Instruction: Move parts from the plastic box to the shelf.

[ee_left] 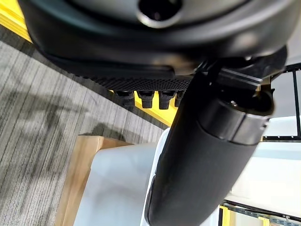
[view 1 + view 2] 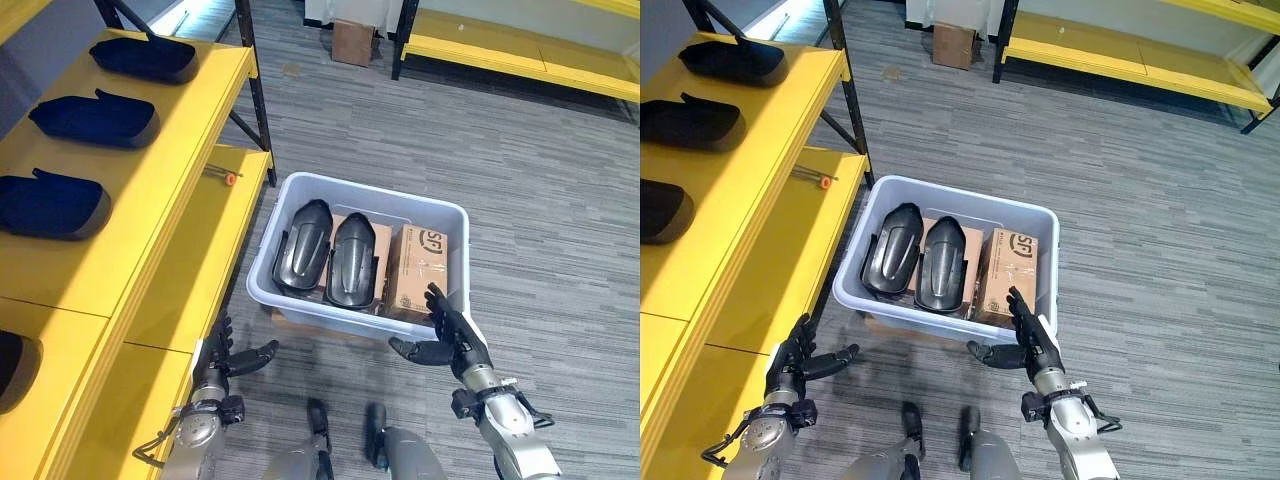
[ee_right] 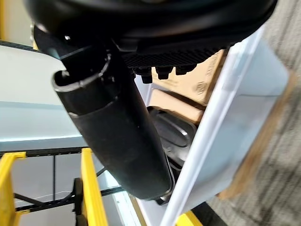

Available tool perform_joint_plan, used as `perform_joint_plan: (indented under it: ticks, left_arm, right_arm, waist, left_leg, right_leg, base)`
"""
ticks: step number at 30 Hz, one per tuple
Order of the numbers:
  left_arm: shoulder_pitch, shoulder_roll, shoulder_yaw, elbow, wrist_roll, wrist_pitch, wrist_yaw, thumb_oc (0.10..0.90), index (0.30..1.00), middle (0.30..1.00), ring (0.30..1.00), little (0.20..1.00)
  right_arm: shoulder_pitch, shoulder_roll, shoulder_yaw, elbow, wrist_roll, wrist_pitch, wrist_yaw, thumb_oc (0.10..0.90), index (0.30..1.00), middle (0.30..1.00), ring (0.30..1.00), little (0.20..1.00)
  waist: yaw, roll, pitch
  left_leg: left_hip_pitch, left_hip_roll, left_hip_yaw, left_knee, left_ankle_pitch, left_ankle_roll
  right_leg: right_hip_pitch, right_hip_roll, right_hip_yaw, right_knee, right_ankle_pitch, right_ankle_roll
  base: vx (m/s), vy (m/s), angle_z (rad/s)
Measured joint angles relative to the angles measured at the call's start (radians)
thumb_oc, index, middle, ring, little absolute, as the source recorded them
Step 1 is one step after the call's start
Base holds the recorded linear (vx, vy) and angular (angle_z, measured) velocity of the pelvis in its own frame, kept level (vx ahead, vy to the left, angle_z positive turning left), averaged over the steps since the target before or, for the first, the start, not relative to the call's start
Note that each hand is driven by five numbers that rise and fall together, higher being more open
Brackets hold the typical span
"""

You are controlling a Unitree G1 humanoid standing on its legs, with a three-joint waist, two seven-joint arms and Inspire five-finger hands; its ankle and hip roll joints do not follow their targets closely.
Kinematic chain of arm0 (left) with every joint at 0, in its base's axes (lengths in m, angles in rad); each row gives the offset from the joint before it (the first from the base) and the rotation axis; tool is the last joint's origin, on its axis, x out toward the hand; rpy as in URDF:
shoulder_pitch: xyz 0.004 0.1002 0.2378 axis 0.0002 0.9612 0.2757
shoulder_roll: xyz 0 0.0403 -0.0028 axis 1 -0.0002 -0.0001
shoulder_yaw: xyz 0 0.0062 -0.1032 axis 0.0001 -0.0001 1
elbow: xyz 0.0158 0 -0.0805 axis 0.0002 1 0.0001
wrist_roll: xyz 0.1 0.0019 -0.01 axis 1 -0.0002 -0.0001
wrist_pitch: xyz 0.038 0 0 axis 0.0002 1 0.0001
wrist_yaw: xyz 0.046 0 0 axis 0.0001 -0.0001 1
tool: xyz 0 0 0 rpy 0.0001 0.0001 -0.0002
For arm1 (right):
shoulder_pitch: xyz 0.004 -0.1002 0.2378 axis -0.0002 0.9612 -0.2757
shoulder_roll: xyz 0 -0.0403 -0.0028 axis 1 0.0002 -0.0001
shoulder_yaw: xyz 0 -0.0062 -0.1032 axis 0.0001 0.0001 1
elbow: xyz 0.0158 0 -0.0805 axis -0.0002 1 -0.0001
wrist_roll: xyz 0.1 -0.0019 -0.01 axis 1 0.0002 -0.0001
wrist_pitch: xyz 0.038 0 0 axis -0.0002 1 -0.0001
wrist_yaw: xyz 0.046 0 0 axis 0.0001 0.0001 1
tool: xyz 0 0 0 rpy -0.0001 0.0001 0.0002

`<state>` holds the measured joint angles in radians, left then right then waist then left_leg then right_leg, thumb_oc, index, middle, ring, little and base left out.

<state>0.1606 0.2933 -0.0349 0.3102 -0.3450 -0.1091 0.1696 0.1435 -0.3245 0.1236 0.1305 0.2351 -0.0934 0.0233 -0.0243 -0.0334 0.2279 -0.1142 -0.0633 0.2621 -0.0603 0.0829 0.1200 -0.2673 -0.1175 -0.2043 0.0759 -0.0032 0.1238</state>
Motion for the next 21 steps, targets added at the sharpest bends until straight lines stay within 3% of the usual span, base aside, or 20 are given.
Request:
perform_joint_plan:
  ticks: [1,2,4,6,11,13,14,15,16,17,18,19,20,21]
  left_arm:
    - [0.047,-0.005,0.000,-0.005,0.018,0.000,-0.009,0.900,1.000,1.000,1.000,1.000]
    - [0.066,-0.008,0.001,-0.009,0.019,0.000,-0.008,0.900,1.000,1.000,1.000,1.000]
    - [0.086,-0.034,0.023,-0.014,0.019,0.000,-0.006,0.900,1.000,1.000,1.000,1.000]
    - [0.093,-0.043,0.019,-0.023,0.020,0.000,-0.011,0.900,1.000,1.000,1.000,1.000]
    - [0.081,-0.043,-0.027,-0.039,0.038,0.001,-0.031,0.900,1.000,1.000,1.000,1.000]
    - [0.073,-0.042,-0.030,-0.040,0.038,0.001,-0.032,0.900,1.000,1.000,1.000,1.000]
    - [0.056,-0.039,-0.021,-0.036,0.037,0.000,-0.037,0.900,1.000,1.000,1.000,1.000]
    - [0.034,-0.039,-0.006,-0.037,0.036,0.000,-0.042,0.900,1.000,1.000,1.000,1.000]
    - [0.038,-0.042,-0.005,-0.034,0.036,0.000,-0.042,0.900,1.000,1.000,1.000,1.000]
    - [0.052,-0.042,-0.003,-0.032,0.036,0.001,-0.041,0.900,1.000,1.000,1.000,1.000]
    - [0.052,-0.041,0.004,-0.014,0.035,0.001,-0.035,0.900,1.000,1.000,1.000,1.000]
    - [0.048,-0.071,0.003,0.000,0.035,-0.002,-0.021,0.900,1.000,1.000,1.000,1.000]
    - [0.031,-0.063,-0.002,0.001,0.037,-0.003,-0.029,0.900,1.000,1.000,1.000,1.000]
    - [-0.010,-0.076,-0.014,0.025,0.035,0.015,-0.030,0.900,1.000,1.000,1.000,1.000]
  right_arm:
    - [0.043,-0.001,0.000,-0.002,-0.020,0.002,0.005,0.900,1.000,1.000,1.000,1.000]
    - [0.054,-0.007,-0.002,-0.002,-0.032,0.005,0.004,0.900,1.000,1.000,1.000,1.000]
    - [0.053,-0.015,-0.025,-0.002,-0.039,0.005,0.007,0.900,1.000,1.000,1.000,1.000]
    - [0.058,-0.036,-0.047,-0.001,-0.050,0.008,0.004,0.900,1.000,1.000,1.000,1.000]
    - [0.077,-0.037,-0.059,-0.001,-0.053,0.007,0.008,0.900,1.000,1.000,1.000,1.000]
    - [0.080,-0.037,-0.059,-0.001,-0.050,0.007,0.008,0.900,1.000,1.000,1.000,1.000]
    - [0.077,-0.038,-0.058,0.000,-0.048,0.006,0.007,0.900,1.000,1.000,1.000,1.000]
    - [0.072,-0.045,-0.062,-0.008,-0.049,0.005,0.008,0.900,1.000,1.000,1.000,1.000]
    - [0.068,-0.055,-0.063,-0.009,-0.049,0.001,0.007,0.900,1.000,1.000,1.000,1.000]
    - [0.058,-0.059,-0.060,-0.009,-0.050,-0.001,0.006,0.900,1.000,1.000,1.000,1.000]
    - [0.039,-0.047,-0.060,-0.005,-0.056,-0.001,0.002,0.900,1.000,1.000,1.000,1.000]
    - [-0.001,-0.066,-0.062,-0.013,-0.057,-0.014,-0.004,0.900,1.000,1.000,1.000,1.000]
    - [0.006,-0.072,-0.073,-0.033,-0.057,-0.021,-0.010,0.900,1.000,1.000,1.000,1.000]
    - [0.007,-0.081,-0.091,-0.031,-0.057,-0.019,-0.019,0.900,1.000,1.000,1.000,1.000]
  waist:
    - [0.000,0.001,-0.006]
    - [0.001,0.008,-0.012]
    - [0.001,0.022,-0.029]
    - [-0.004,0.024,-0.052]
    - [-0.032,0.040,-0.070]
    - [-0.029,0.044,-0.069]
    - [-0.023,0.029,-0.059]
    - [-0.014,0.006,-0.039]
    - [0.007,0.005,-0.027]
    - [0.010,-0.005,-0.019]
    - [0.003,-0.002,-0.023]
    - [0.009,0.053,-0.010]
    - [-0.003,0.035,0.005]
    - [-0.012,0.051,0.018]
  left_leg:
    - [0.055,-0.008,-0.004,-0.024,-0.006,-0.011]
    - [0.065,-0.005,0.000,-0.024,-0.008,-0.016]
    - [0.064,0.007,0.005,-0.024,-0.016,-0.034]
    - [0.085,0.026,-0.003,-0.020,-0.025,-0.075]
    - [0.119,0.087,-0.006,-0.013,-0.034,-0.127]
    - [0.060,0.117,-0.011,0.126,-0.084,-0.149]
    - [-0.046,0.131,-0.059,0.331,-0.098,-0.178]
    - [-0.193,0.135,-0.132,0.608,-0.062,-0.232]
    - [-0.231,0.131,-0.197,0.690,-0.069,-0.246]
    - [-0.241,0.125,-0.258,0.660,-0.098,-0.246]
    - [-0.206,0.145,-0.283,0.521,-0.104,-0.227]
    - [-0.111,0.323,-0.353,0.159,-0.062,-0.262]
    - [-0.088,0.346,-0.361,0.120,-0.055,-0.278]
    - [-0.092,0.381,-0.386,0.105,-0.046,-0.291]
  right_leg:
    - [0.064,0.008,0.033,-0.048,0.066,-0.025]
    - [0.082,0.011,0.040,-0.072,0.094,-0.027]
    - [0.090,0.005,-0.019,-0.100,0.127,-0.025]
    - [0.138,0.036,-0.021,-0.163,0.194,-0.069]
    - [0.172,0.097,-0.024,-0.161,0.155,-0.111]
    - [0.169,0.109,-0.023,-0.148,0.137,-0.138]
    - [0.144,0.114,-0.024,-0.101,0.110,-0.180]
    - [0.109,0.091,-0.014,-0.038,0.082,-0.216]
    - [0.113,0.098,0.001,-0.030,0.081,-0.217]
    - [0.118,0.101,0.018,-0.035,0.077,-0.207]
    - [0.124,0.110,0.029,-0.061,0.062,-0.183]
    - [0.071,0.164,0.032,0.093,-0.023,-0.166]
    - [0.084,0.135,0.030,0.116,-0.024,-0.252]
    - [0.086,0.141,0.019,0.114,-0.037,-0.199]
  base:
    - [0.09,-0.021,0.26]
    - [0.06,-0.032,-0.03]
    - [0.06,-0.086,-0.11]
    - [0.06,-0.097,-0.03]
    - [0.02,-0.162,-0.05]
    - [-0.12,-0.175,0.02]
    - [-0.11,-0.118,0.17]
    - [-0.01,0.002,-0.03]
    - [0.06,0.041,-0.33]
    - [0.15,0.139,-0.59]
    - [0.14,0.140,-1.18]
    - [0.12,0.167,-0.98]
    - [0.06,0.146,-0.74]
    - [0.06,0.194,-0.03]
